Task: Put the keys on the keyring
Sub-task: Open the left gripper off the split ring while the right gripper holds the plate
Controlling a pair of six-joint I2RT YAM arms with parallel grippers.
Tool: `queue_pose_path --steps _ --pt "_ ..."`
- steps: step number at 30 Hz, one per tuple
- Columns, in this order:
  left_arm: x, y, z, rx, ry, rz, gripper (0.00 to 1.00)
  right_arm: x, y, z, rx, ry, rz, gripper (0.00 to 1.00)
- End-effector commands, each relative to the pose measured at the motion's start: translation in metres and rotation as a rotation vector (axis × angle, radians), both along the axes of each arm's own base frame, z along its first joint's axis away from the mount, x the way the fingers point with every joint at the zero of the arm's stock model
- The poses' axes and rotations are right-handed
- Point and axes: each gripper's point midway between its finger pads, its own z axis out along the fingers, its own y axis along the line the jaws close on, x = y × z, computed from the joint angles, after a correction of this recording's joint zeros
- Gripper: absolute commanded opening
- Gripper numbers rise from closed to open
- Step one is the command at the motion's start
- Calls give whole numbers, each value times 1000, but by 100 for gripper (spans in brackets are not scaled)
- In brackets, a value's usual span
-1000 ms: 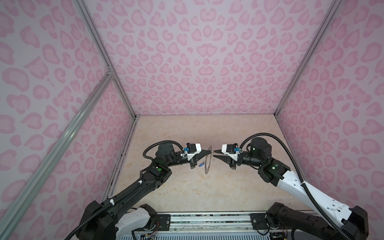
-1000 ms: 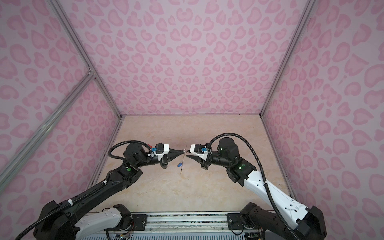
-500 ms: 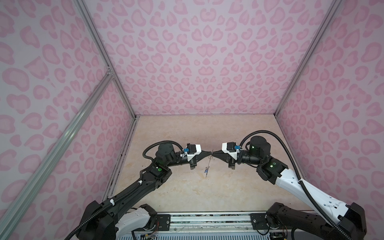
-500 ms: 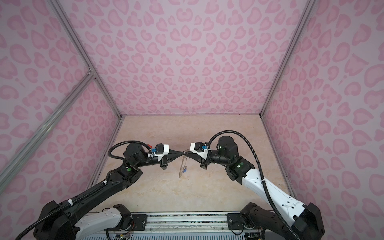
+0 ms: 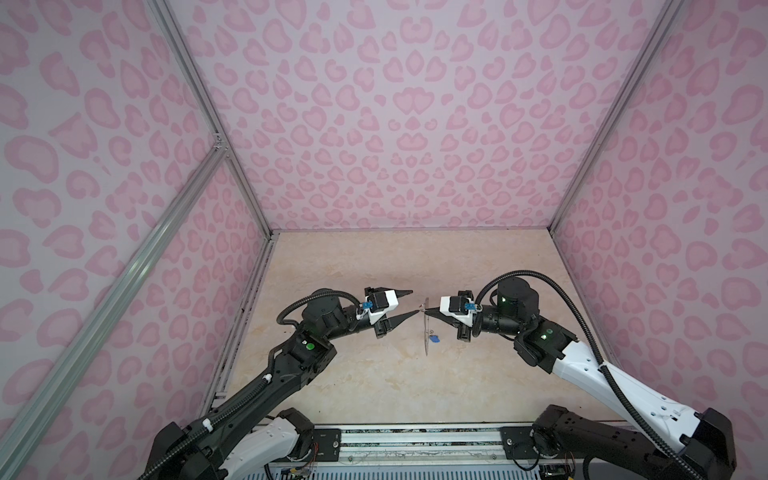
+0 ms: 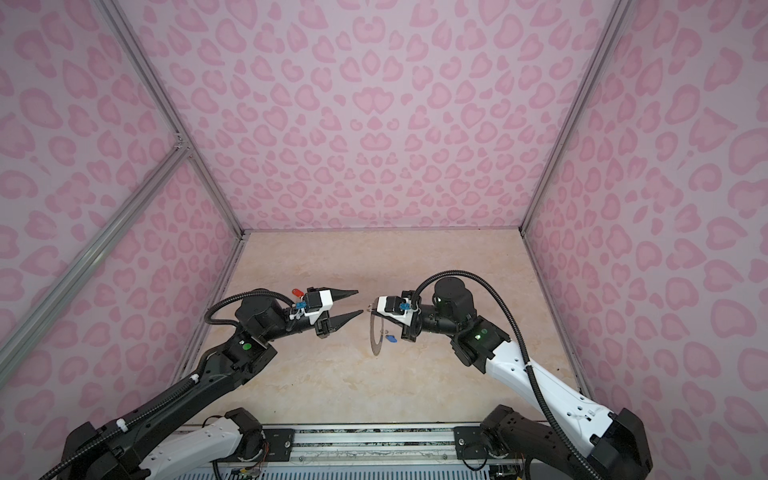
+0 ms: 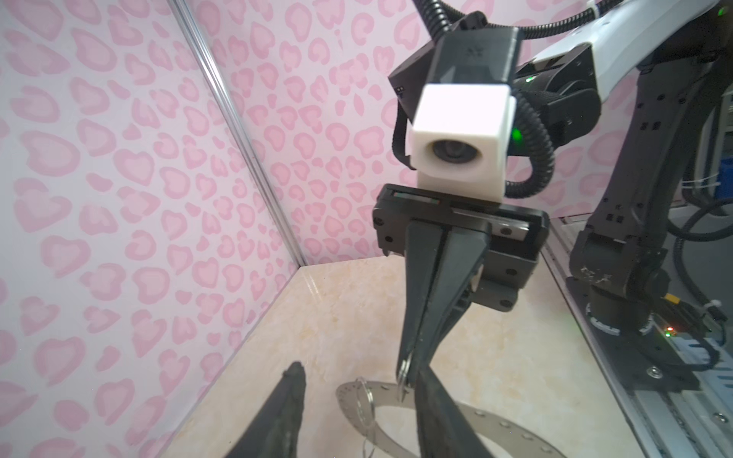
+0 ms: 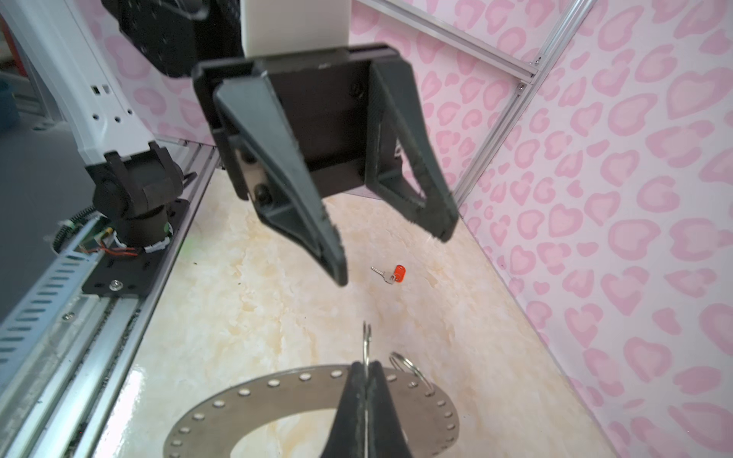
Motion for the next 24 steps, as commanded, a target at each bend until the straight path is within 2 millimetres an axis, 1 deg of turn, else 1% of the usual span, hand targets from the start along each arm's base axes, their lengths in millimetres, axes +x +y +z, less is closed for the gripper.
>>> queue_pose_path --steps 1,3,5,8,14,24 --pt "8 8 -18 120 -16 81 47 9 -2 6 -21 -212 -65 0" --pt "5 11 -23 158 -33 94 46 10 -3 7 -32 -280 -79 0" --pt "-1 10 -32 215 -58 96 46 10 -2 4 -76 -343 -100 0" --pt "-5 9 -38 265 -96 108 45 8 -1 3 -101 -400 -106 0" --pt "-7 8 -42 298 -136 119 43 5 2 -5 -171 -530 -146 0" --pt "-9 6 -45 311 -142 108 38 5 5 -6 -170 -543 -149 0"
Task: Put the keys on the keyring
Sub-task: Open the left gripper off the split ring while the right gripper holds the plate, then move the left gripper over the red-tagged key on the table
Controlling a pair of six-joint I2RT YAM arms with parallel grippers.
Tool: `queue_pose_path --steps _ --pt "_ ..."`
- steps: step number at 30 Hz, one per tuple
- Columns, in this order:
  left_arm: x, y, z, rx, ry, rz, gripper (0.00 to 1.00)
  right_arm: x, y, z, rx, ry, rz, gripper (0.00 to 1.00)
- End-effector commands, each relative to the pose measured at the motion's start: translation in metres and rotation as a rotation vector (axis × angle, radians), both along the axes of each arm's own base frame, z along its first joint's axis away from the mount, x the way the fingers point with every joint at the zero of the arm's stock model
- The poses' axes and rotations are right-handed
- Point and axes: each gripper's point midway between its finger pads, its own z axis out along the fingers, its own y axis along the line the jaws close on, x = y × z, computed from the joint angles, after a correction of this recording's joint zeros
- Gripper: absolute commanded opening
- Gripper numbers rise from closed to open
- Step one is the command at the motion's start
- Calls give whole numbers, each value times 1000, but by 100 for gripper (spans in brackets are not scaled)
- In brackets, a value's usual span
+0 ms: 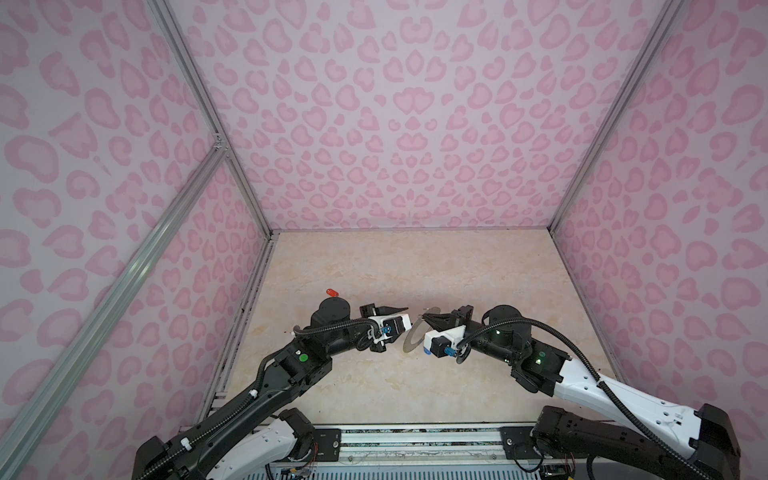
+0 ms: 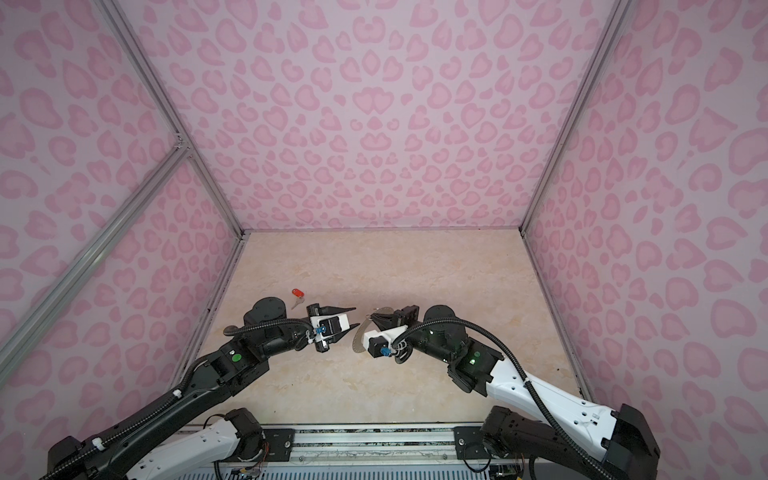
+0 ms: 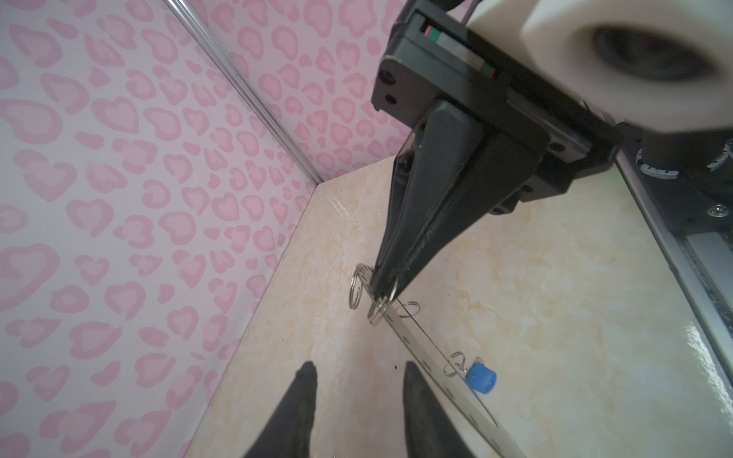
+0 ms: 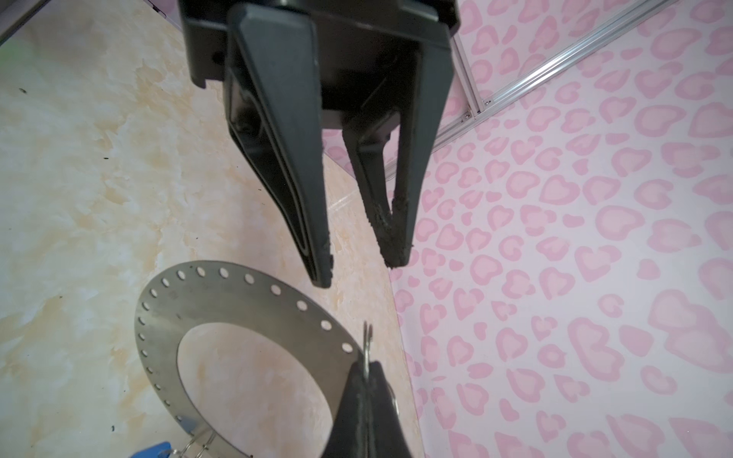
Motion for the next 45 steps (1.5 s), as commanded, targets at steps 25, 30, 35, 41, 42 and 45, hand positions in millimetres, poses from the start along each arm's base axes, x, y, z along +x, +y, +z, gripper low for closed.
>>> queue_pose_path --steps 25,30,35,41,42,45 --pt "97 90 -18 -188 473 713 44 12 -1 -12 60 155 -28 0" --pt "122 152 -86 -236 866 1070 49 18 -2 -20 76 198 -25 0" --pt "141 183 -128 -263 1081 1230 53 20 0 -31 68 231 -14 0" --pt "173 197 -170 -124 1191 1347 47 26 -3 -43 54 258 -26 0" --pt "179 196 -176 -98 1205 1352 47 28 -4 -44 56 268 -26 0" --pt "196 196 -193 -51 1231 1374 45 29 -4 -45 69 288 -20 0"
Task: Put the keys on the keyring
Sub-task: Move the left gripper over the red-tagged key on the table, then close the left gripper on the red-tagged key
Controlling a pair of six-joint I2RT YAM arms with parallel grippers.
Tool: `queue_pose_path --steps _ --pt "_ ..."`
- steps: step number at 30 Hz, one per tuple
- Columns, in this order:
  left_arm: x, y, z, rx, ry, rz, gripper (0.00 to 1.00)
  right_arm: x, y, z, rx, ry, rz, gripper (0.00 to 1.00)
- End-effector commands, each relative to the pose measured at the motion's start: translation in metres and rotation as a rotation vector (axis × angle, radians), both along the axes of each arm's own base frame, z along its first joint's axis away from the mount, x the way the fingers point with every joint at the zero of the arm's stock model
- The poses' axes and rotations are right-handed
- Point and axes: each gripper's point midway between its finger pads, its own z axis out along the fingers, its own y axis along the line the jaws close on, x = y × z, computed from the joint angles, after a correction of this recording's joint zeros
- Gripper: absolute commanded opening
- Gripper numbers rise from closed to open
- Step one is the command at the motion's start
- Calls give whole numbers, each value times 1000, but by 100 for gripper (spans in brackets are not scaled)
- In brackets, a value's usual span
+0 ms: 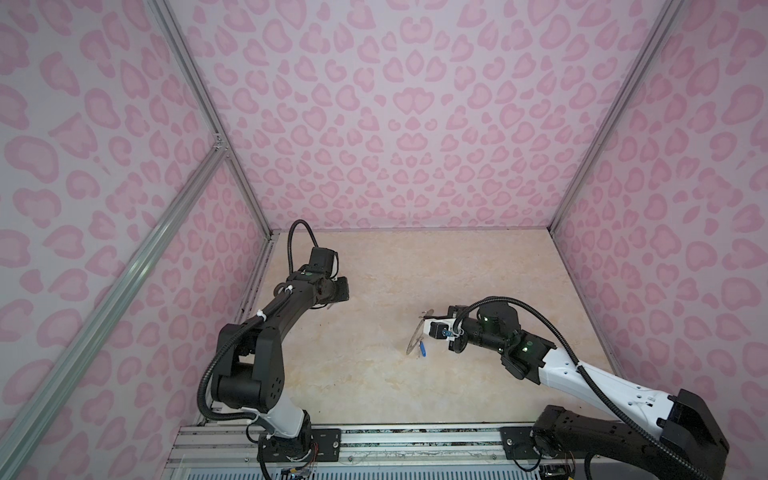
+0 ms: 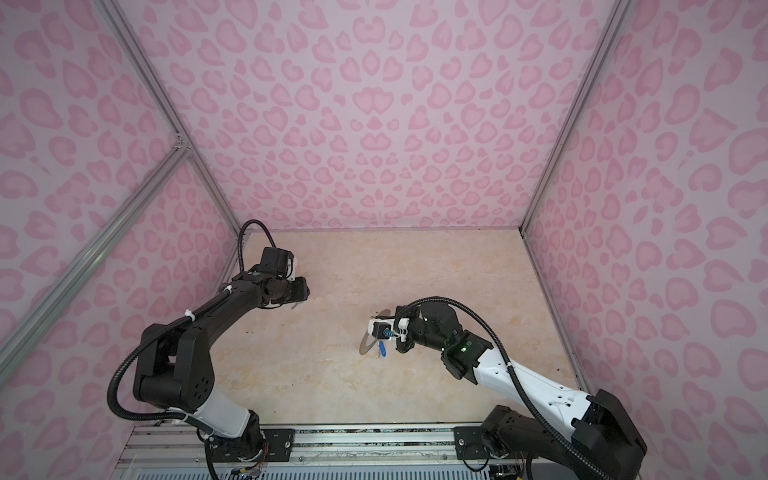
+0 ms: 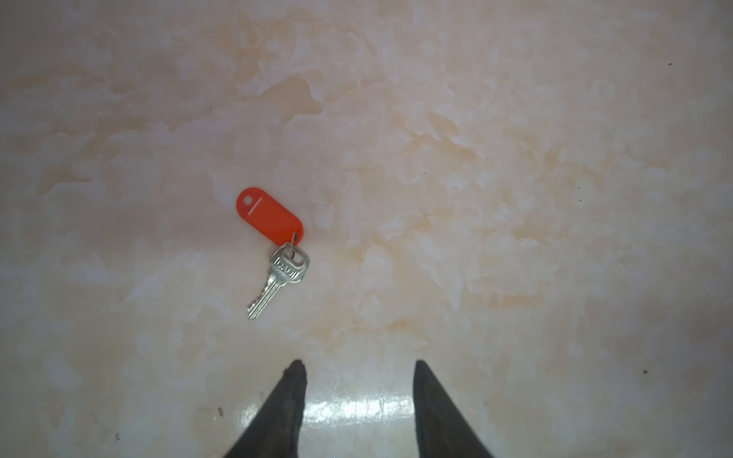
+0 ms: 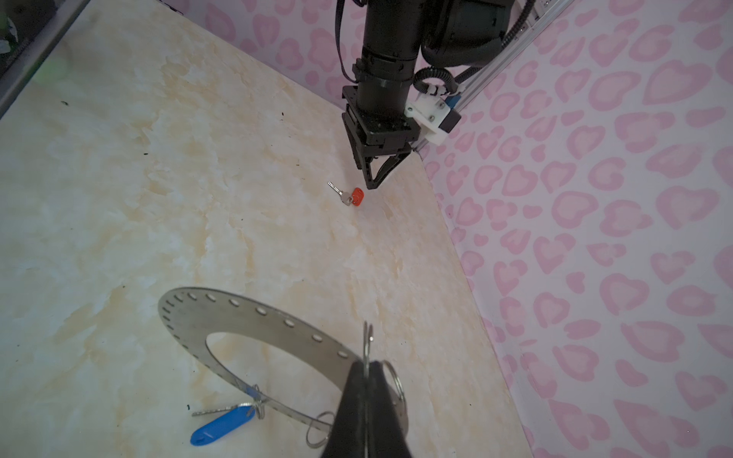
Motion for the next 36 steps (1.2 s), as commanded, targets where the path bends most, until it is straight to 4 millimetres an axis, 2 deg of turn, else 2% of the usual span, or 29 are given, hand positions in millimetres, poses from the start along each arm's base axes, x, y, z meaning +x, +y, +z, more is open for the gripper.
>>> queue_pose_path --steps 1,7,10,12,13,14,21,36 --pt "5 5 -17 39 75 12 44 1 5 10 57 2 19 0" --pt "21 21 -39 157 115 31 41 3 8 3 50 35 27 0" --pt "22 26 -52 197 146 27 38 5 10 0 38 51 32 0" --pt "30 29 -50 224 137 28 37 6 12 -1 36 57 38 0" --pt "31 30 -52 232 140 24 37 6 13 0 36 58 39 0" --pt "32 31 -54 240 144 23 33 7 13 -1 36 61 39 0" --pt "40 29 -63 247 156 2 30 11 17 0 28 73 44 0" --pt "39 31 -70 260 175 0 20 13 19 -3 17 85 46 0"
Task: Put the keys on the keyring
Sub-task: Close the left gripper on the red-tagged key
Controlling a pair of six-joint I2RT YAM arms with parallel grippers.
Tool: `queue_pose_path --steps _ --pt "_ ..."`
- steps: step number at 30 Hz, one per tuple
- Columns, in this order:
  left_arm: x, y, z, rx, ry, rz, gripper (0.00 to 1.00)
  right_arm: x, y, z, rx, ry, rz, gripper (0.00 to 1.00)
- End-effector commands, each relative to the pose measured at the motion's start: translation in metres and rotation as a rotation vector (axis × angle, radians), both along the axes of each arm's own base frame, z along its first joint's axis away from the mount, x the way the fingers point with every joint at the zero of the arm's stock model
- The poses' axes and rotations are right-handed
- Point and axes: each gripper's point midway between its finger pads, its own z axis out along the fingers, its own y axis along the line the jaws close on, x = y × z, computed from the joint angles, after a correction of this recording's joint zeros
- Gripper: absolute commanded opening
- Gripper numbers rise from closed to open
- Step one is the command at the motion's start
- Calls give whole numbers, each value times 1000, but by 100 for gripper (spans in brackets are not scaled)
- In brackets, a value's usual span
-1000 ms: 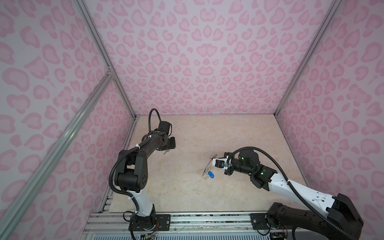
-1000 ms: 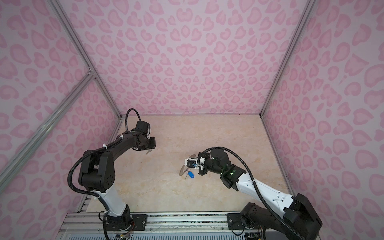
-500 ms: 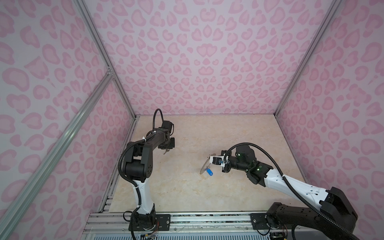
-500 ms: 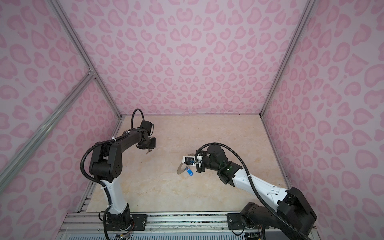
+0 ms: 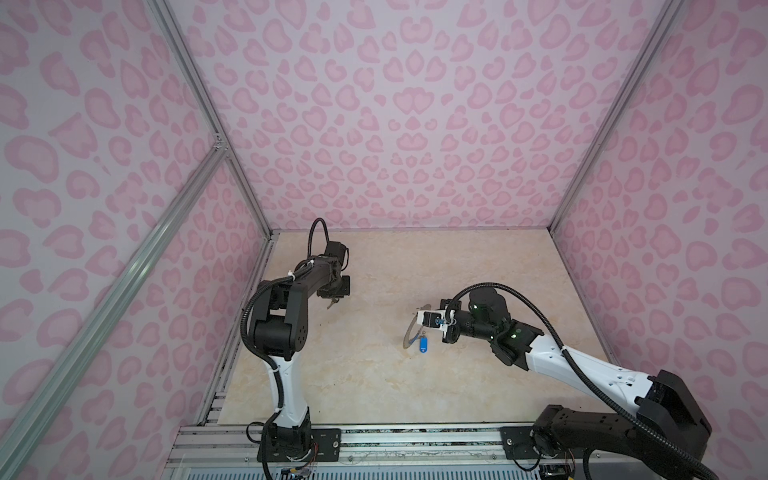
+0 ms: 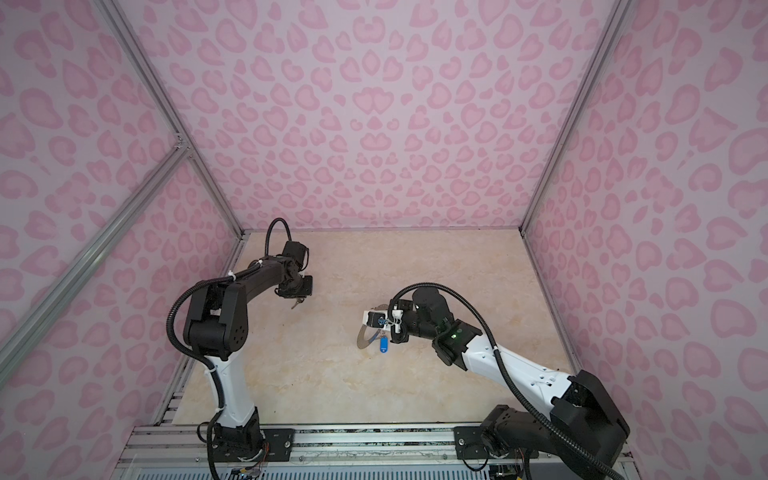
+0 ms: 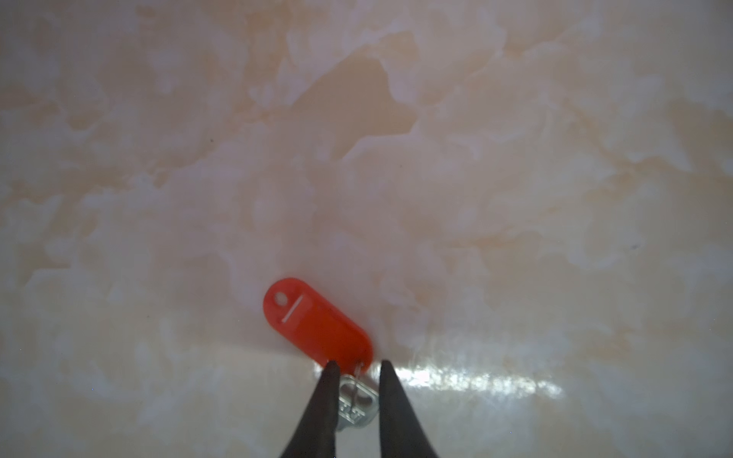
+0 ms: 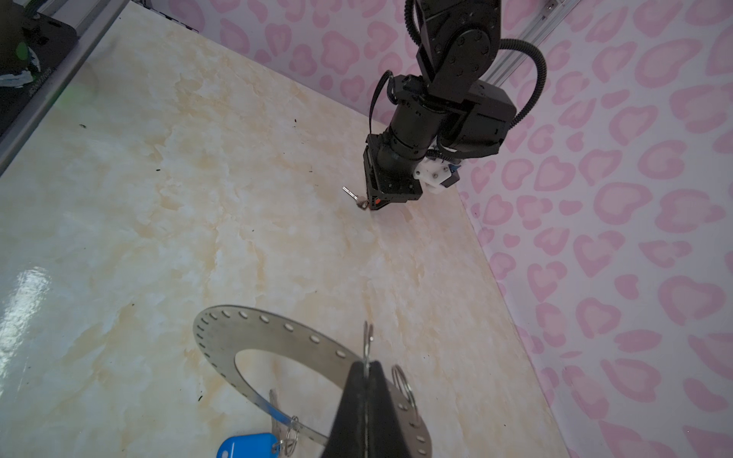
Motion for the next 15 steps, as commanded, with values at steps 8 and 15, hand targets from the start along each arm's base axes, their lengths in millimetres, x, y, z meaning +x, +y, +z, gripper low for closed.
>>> queue_pose_path --steps 8,15 --pt "-5 8 -2 36 15 9 16 -1 3 2 12 0 12 0" --pt "-6 7 -1 36 9 6 9 -1 3 3 14 1 15 0"
